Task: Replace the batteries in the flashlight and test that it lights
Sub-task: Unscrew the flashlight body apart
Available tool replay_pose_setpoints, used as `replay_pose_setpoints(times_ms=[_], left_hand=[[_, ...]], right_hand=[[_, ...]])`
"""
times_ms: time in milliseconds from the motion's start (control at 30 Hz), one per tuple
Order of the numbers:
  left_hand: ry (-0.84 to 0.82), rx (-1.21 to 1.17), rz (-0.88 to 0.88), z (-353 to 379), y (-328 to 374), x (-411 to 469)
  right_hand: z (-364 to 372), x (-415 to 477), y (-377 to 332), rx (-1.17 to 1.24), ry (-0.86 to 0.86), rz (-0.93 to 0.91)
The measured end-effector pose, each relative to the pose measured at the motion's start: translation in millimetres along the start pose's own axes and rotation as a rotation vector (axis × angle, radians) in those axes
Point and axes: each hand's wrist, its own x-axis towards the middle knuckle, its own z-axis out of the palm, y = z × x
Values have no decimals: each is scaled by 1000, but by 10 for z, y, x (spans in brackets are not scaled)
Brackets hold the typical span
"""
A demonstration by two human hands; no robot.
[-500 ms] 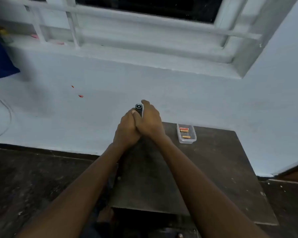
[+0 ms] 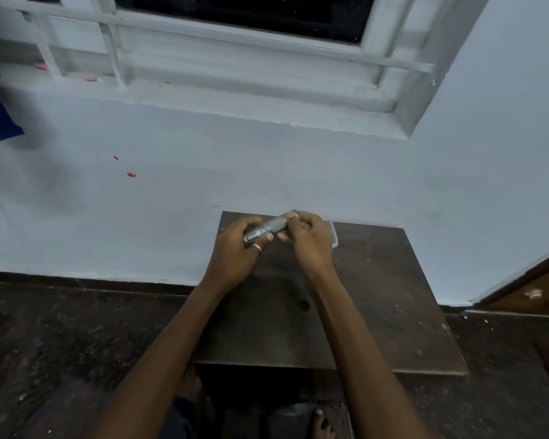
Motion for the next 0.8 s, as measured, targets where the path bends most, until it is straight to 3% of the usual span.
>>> replay_pose_setpoints(times_ms=[100, 200, 467, 800], left_hand=[[-49, -231, -203, 177, 58, -226], [-64, -383, -286, 354, 102, -353], [-43, -625, -485, 620, 137, -412], [22, -534, -483, 629, 115, -318]], right_hand=[[-334, -198, 143, 150, 42, 33], [-621, -344, 304, 215, 79, 103], [-942, -387, 476, 17, 166, 162], [-879, -240, 473, -78, 131, 135]])
